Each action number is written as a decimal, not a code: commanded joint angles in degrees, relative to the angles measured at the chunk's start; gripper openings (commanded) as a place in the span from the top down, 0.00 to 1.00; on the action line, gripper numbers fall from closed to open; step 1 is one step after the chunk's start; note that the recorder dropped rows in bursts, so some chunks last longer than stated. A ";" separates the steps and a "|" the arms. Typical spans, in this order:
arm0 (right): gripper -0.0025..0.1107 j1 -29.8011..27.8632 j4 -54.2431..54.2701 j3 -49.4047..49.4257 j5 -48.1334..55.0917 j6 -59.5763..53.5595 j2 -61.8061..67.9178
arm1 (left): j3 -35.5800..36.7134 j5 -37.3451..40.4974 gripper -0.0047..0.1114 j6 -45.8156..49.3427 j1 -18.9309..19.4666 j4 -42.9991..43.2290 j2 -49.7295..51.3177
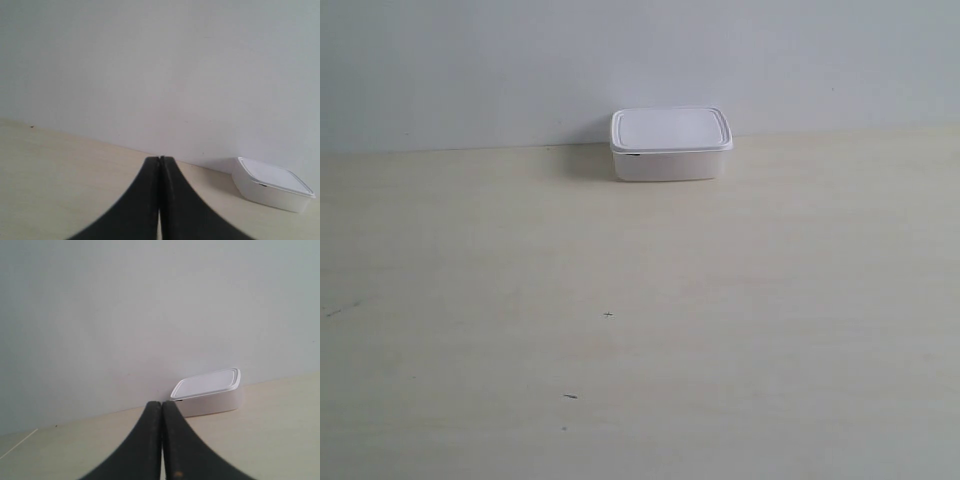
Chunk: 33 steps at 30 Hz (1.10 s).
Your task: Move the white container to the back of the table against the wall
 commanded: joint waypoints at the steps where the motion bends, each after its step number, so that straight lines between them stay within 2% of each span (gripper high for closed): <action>1: 0.98 -0.10 -0.27 0.28 0.00 0.05 -0.33 | -0.03 -0.10 0.96 0.27 0.17 0.15 -0.35; 22: 0.98 -0.10 -0.27 0.28 0.00 0.05 -0.33 | -0.03 -0.10 0.96 0.13 0.15 -0.11 -0.35; 27: 0.98 -0.10 -0.27 0.28 0.00 0.05 -0.33 | -0.03 -3.64 0.96 -0.21 0.15 -6.92 -0.35; 30: 0.98 -0.10 -0.27 0.28 0.00 0.05 -0.33 | -0.03 -3.90 0.96 -2.05 0.15 -13.12 -0.35; 33: 0.98 -0.10 -0.27 0.28 0.00 0.05 -0.33 | -0.03 -3.90 0.96 -0.38 0.15 -15.52 -0.35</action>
